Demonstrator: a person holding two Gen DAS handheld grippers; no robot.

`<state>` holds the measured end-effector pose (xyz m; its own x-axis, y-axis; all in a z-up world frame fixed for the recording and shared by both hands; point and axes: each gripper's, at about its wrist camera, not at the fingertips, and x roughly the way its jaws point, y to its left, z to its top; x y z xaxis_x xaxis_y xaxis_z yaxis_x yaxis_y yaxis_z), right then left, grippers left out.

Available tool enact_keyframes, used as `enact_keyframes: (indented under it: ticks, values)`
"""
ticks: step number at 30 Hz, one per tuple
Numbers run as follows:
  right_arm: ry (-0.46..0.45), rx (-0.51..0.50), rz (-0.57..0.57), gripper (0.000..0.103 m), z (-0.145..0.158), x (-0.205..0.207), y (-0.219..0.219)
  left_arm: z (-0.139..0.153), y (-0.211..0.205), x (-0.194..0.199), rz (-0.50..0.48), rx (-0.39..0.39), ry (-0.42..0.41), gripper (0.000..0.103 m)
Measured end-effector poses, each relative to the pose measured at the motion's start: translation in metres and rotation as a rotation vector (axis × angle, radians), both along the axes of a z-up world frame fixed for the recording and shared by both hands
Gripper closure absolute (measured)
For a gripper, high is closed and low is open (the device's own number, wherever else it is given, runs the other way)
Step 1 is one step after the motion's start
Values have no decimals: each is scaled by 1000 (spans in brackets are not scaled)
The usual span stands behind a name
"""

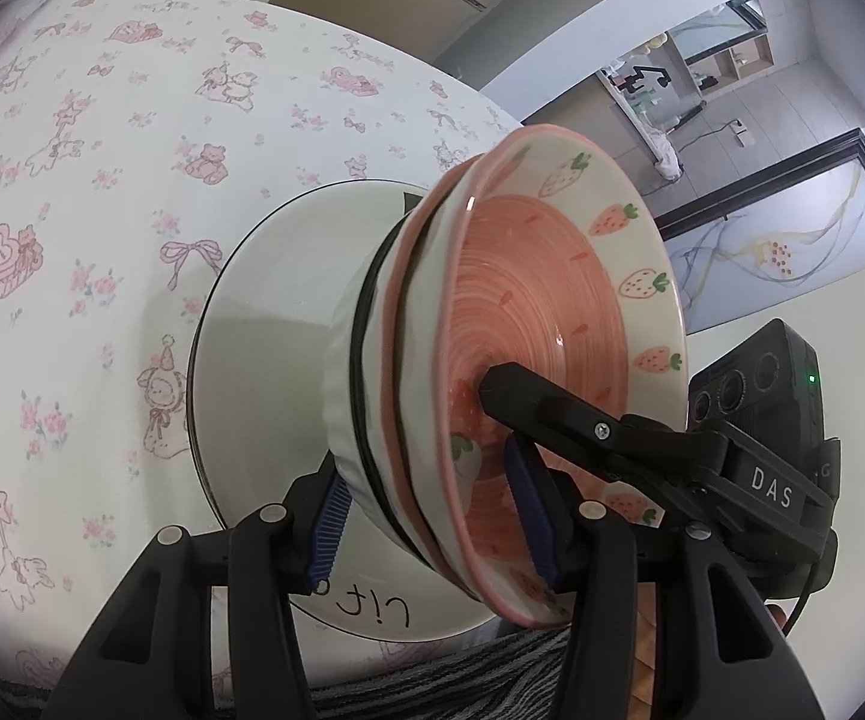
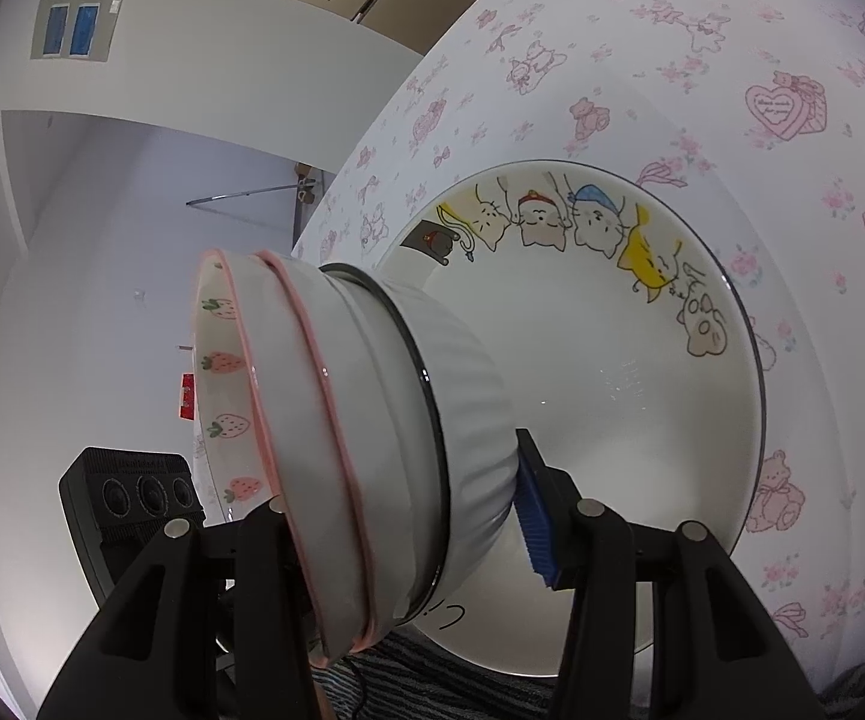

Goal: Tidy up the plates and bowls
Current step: 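Lower the held pink bowls onto the cartoon-rimmed plate with both grippers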

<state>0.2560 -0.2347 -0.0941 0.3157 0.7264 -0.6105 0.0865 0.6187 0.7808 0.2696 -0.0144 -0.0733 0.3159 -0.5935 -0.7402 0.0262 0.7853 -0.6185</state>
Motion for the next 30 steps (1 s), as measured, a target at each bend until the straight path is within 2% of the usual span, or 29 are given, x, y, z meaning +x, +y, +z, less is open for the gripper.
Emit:
enact_keyframes:
  ticks: [7,23,30]
  values:
    - [-12,-17,12,56,0,0,3,-5,5,2,-9,-25,15,49]
    - [-9,-37,10,56,-1,0,6,-3,2,5,-7,8,6,49]
    - [-24,-76,-10,56,5,-5,3,-4,0,8,-35,-7,-5,49]
